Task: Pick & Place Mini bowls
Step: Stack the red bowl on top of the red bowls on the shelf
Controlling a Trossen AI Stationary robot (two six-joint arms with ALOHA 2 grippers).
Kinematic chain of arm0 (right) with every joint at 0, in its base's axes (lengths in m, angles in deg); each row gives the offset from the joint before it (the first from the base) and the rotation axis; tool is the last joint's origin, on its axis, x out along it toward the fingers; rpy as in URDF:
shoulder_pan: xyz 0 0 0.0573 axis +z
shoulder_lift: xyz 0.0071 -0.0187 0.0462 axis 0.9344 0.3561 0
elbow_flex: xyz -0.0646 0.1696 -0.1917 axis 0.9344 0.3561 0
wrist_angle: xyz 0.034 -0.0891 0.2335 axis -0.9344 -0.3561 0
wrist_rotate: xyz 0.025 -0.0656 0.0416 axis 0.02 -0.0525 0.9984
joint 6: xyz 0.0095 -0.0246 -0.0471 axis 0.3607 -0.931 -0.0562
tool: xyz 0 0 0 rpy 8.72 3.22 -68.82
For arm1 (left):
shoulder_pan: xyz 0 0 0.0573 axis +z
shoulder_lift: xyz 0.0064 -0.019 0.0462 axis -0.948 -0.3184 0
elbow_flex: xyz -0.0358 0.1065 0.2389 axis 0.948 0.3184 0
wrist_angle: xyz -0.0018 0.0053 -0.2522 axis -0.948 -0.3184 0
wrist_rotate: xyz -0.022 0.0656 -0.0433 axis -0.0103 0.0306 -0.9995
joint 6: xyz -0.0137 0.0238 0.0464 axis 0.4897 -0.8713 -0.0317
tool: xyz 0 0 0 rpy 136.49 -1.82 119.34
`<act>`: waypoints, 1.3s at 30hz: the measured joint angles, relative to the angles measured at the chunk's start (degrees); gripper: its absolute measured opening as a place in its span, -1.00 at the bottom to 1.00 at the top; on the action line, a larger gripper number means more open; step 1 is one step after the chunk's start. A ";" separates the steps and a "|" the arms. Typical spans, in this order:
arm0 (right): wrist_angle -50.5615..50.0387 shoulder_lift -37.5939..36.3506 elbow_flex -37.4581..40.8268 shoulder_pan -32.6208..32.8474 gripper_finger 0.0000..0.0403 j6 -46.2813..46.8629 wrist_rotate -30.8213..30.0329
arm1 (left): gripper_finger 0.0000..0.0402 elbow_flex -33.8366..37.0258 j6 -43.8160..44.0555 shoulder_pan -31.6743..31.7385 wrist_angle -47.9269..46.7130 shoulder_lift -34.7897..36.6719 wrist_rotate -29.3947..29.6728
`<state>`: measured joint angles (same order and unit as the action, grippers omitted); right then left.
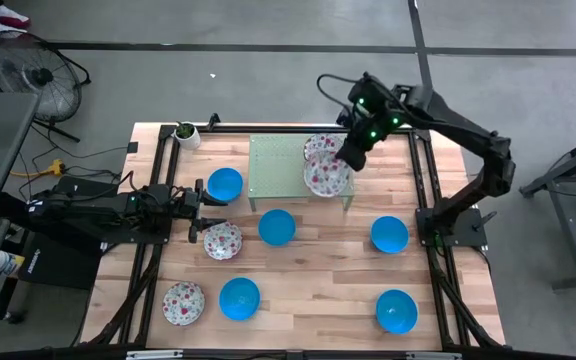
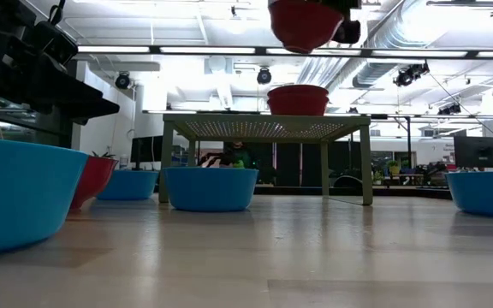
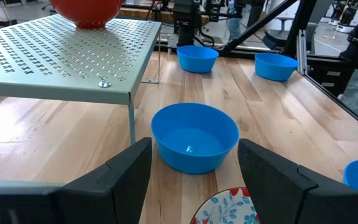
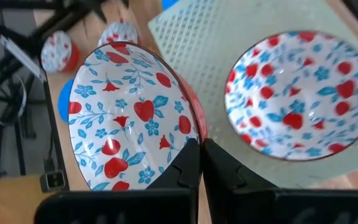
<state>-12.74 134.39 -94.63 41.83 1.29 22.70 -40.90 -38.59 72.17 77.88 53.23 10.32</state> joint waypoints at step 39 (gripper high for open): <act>0.58 7.09 1.79 -13.76 -1.00 18.53 2.65 | 0.16 0.00 0.00 0.01 -0.01 0.01 0.00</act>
<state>-12.16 141.48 -92.84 28.07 19.82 25.35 -40.90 -38.59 72.18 77.87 53.24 10.32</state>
